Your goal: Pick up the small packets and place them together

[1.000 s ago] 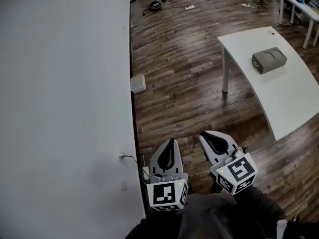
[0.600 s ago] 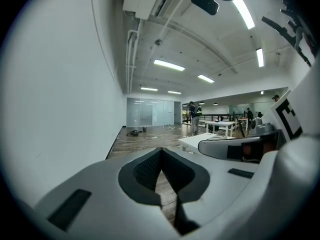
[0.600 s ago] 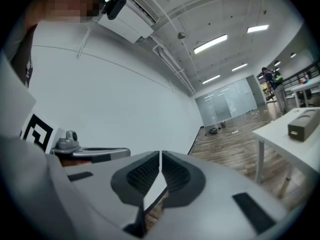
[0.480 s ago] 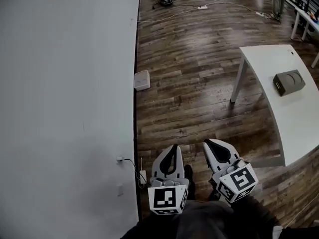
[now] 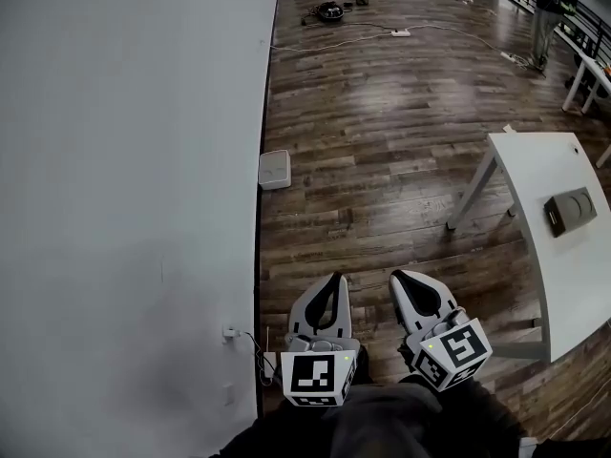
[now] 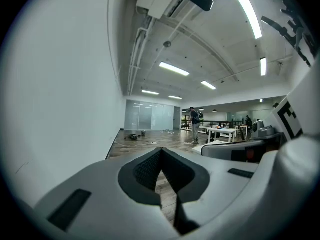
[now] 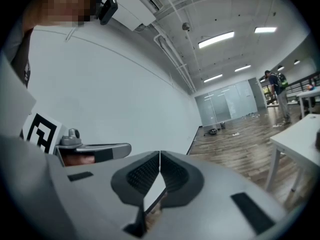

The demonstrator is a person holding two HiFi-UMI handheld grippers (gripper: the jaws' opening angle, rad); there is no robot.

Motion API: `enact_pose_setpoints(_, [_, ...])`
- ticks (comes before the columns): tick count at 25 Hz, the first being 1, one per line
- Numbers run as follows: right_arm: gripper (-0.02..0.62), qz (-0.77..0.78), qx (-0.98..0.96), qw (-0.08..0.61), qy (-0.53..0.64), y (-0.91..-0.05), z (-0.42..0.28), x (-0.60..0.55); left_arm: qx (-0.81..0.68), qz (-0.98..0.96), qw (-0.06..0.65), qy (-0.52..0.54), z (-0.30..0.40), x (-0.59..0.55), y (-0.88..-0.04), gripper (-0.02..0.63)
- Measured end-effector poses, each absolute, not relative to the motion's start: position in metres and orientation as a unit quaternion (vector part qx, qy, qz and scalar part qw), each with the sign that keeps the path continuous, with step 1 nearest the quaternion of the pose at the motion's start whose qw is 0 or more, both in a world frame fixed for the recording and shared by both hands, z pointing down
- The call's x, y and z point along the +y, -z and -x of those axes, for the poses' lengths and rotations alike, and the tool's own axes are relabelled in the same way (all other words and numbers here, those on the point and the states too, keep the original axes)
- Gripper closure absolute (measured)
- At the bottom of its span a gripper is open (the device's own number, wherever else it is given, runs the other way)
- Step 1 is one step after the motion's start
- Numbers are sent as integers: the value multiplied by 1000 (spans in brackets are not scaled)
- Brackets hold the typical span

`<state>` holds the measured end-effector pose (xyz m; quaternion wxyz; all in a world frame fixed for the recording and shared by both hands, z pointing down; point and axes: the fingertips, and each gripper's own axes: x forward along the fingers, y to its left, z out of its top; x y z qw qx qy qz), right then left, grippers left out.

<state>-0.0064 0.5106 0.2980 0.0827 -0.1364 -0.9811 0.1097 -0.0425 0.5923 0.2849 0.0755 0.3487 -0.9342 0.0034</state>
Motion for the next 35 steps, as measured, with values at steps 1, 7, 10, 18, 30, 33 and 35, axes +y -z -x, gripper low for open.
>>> enact_pose_setpoints(1, [589,137,-981,81,-108,-296,14,512,-934,-350,74,-3,50,594,-284,612])
enact_pose_setpoints(7, [589,138,-982,75,-102,-290,43,510,-933,-352,76,0,76,590,-285,612])
enact_pose_setpoints(10, [589,130,-982,75,-111,-297,58,496,-930,-358,84,-6,93,576,-292,612])
enact_pose_setpoints(18, [589,91,-984,64,-141,-312,125,412,-914,-392,98,-34,159,493,-308,612])
enact_pose_setpoints(30, [589,-33,-982,62,-178,-337,180,215,-848,-513,117,-62,229,279,-328,612])
enact_pose_setpoints(33, [589,-79,-980,50,-173,-329,174,174,-819,-559,109,-62,223,233,-322,612])
enact_pose_setpoints(35, [589,-109,-979,40,-168,-322,166,147,-801,-587,100,-60,216,202,-316,612])
